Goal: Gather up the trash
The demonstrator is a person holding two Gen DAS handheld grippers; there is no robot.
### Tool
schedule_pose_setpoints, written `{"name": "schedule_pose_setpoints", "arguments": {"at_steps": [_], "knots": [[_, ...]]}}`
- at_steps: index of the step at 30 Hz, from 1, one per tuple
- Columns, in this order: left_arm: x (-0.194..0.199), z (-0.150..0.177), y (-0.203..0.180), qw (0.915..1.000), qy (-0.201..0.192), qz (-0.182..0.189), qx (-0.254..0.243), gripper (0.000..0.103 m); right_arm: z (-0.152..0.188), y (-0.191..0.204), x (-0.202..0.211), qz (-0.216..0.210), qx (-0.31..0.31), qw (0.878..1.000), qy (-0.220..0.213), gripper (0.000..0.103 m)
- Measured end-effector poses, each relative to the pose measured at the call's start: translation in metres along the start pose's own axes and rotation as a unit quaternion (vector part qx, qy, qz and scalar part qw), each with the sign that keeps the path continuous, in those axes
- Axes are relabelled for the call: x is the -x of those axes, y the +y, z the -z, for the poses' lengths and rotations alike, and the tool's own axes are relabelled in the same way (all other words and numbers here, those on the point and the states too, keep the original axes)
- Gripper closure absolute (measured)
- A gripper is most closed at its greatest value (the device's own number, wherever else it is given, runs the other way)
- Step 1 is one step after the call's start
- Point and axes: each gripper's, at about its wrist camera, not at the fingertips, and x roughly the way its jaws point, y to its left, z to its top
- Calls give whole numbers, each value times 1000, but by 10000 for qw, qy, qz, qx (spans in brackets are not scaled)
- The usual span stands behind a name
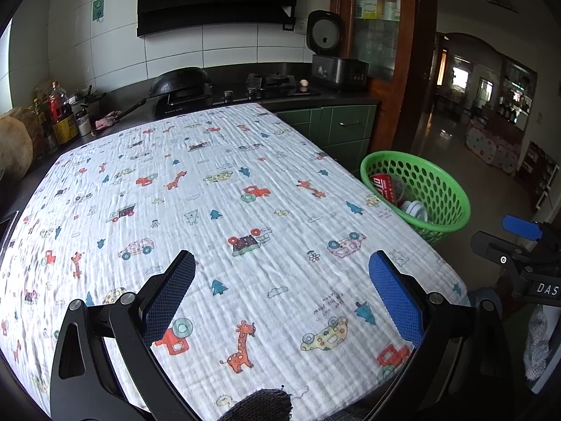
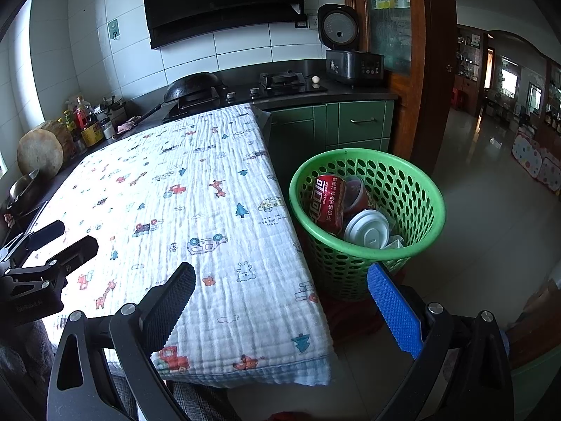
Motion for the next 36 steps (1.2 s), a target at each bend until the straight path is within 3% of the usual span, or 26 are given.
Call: {"name": "schedule_pose_setpoints", "arguments": {"at_steps": [36], "knots": [[0,-1,-3,10000,-35,44,-2,5,4,0,-5,-23,11,10000,52,8]]}}
